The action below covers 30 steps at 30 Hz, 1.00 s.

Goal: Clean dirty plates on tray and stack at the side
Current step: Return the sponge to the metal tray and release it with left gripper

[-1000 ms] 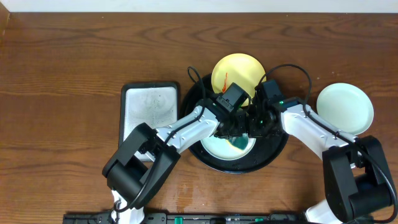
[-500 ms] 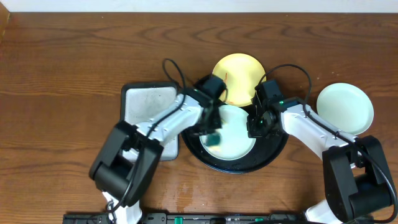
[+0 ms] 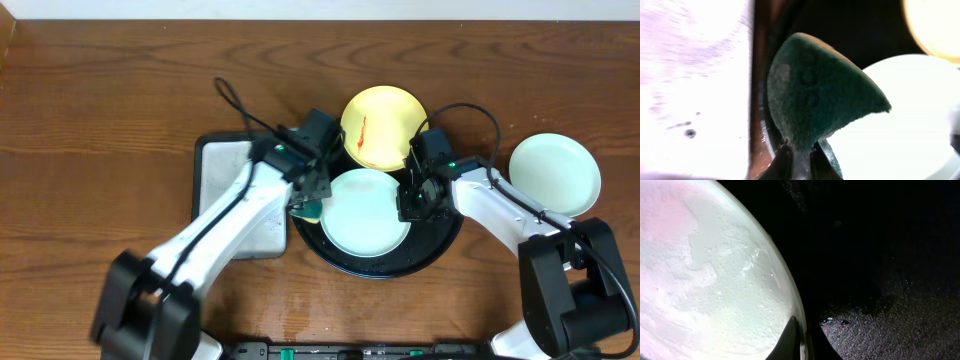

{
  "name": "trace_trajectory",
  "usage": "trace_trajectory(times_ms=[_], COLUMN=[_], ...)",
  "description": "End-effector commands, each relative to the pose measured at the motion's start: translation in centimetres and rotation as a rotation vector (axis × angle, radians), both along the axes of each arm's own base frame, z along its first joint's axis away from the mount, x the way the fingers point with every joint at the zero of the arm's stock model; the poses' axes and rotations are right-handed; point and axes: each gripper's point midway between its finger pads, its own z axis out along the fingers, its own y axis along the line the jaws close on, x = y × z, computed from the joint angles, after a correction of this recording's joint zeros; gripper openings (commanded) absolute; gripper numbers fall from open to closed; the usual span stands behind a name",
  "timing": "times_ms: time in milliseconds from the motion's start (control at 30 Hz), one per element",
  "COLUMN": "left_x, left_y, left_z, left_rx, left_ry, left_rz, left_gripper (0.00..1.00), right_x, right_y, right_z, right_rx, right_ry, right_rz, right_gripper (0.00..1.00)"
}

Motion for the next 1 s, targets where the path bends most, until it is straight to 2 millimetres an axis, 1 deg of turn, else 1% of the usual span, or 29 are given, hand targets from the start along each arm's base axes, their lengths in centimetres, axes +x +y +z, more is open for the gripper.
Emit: trace_trajectory(times_ms=[0,67,100,133,167,233,267,300,333,467,500,567,600,633,733,833,967], left_x=[-0.6,-1.1,-1.3,-1.4,-1.5,-1.5,-1.5,-1.5,-1.6,-2.1,-2.2,-2.3,-2.3,-2.2,-1.8,-1.7,-2.6], left_y=[1.6,2.5,3.2,4.2,5.9,8.1,9.3,10.0,11.6,13.7,14.1,14.6,14.5,14.2,13.2,13.2,13.5], left_z=[2.4,3.3,3.6,3.8,4.0,3.8,3.4,3.0,1.6,-1.7,-2.5,-3.3,-3.3,-3.2,-1.7,1.2,4.9], left_rx=[0.031,0.041,0.052,0.075,0.122,0.183,0.206,0.214,0.224,0.230,0.231,0.221,0.202,0.168,0.063,0.012,-0.013], left_ry=[-0.058,-0.063,-0.063,-0.062,-0.059,-0.048,-0.034,-0.022,0.007,0.049,0.053,0.057,0.062,0.066,0.056,0.010,-0.078], left_rz=[-0.016,-0.028,-0.022,-0.005,0.026,0.056,0.069,0.080,0.127,0.186,0.198,0.217,0.222,0.223,0.197,0.208,0.214], left_gripper=[0.08,0.08,0.08,0.08,0.08,0.08,0.08,0.08,0.08,0.08,0.12,0.29,0.49,0.56,0.59,0.66,0.74], right_x=[-0.9,-0.9,-0.9,-0.9,-0.9,-0.8,-0.7,-0.7,-0.7,-0.8,-0.8,-0.7,-0.7,-0.6,-0.1,0.8,3.0], right_y=[-1.7,-1.7,-1.7,-1.7,-1.7,-1.6,-1.6,-1.5,-1.5,-1.1,-0.8,0.0,0.5,0.8,1.1,1.5,2.3], right_z=[-1.9,-1.9,-1.9,-1.9,-1.9,-1.9,-1.9,-1.9,-1.9,-1.9,-1.8,-1.6,-1.5,-1.3,-0.5,0.9,4.3], right_rx=[-0.101,-0.101,-0.101,-0.101,-0.100,-0.097,-0.096,-0.096,-0.094,-0.075,-0.058,-0.010,0.018,0.036,0.051,0.068,0.119], right_ry=[0.036,0.036,0.036,0.035,0.034,0.027,0.023,0.021,0.020,0.022,0.023,0.024,0.022,0.017,-0.009,-0.062,-0.200], right_rz=[0.003,0.003,0.003,0.003,0.009,0.033,0.047,0.056,0.071,0.073,0.075,0.079,0.082,0.084,0.086,0.087,0.065], right_gripper=[0.01,0.01,0.01,0.01,0.01,0.01,0.01,0.01,0.01,0.01,0.01,0.01,0.01,0.01,0.01,0.01,0.01])
